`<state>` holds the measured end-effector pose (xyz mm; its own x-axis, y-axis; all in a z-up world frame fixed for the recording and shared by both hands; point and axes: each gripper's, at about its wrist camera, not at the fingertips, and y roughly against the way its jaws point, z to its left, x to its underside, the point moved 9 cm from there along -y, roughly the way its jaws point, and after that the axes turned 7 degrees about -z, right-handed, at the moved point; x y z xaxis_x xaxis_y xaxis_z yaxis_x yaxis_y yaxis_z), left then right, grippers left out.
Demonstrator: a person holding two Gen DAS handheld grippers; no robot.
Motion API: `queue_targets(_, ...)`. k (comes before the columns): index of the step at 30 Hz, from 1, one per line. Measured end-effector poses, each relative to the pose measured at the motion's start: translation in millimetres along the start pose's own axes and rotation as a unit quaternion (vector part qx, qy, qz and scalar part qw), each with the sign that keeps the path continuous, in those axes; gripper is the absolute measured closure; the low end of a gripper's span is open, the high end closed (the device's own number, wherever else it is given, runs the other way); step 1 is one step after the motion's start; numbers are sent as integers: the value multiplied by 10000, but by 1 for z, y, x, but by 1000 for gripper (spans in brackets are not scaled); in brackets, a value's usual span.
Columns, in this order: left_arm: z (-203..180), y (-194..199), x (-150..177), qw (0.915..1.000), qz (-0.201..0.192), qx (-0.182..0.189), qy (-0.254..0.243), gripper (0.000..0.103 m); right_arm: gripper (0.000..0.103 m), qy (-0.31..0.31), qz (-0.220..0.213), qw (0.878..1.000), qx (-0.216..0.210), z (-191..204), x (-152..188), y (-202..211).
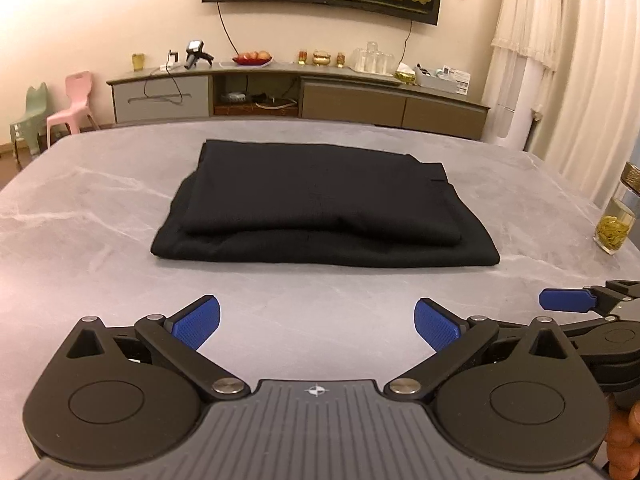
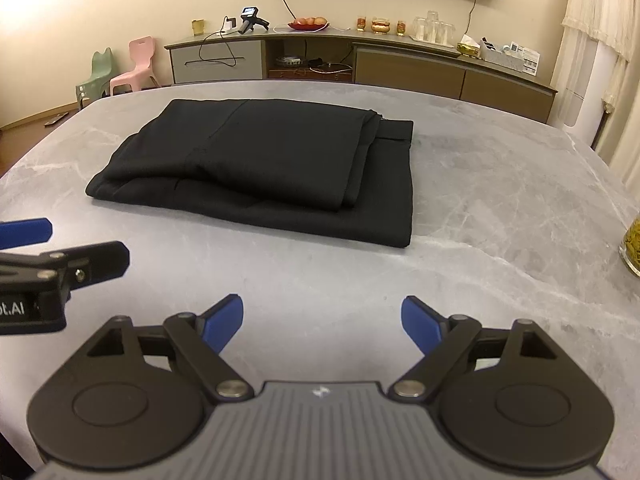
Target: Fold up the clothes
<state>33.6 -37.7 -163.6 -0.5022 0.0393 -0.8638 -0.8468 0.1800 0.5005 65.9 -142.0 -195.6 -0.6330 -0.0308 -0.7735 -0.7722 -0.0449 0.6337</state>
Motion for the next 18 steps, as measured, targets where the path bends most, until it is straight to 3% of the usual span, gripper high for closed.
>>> queue_targets(18,2,0,6,9998,158,-132,-59,1,14,58,20,10000,-27,-2,1,2)
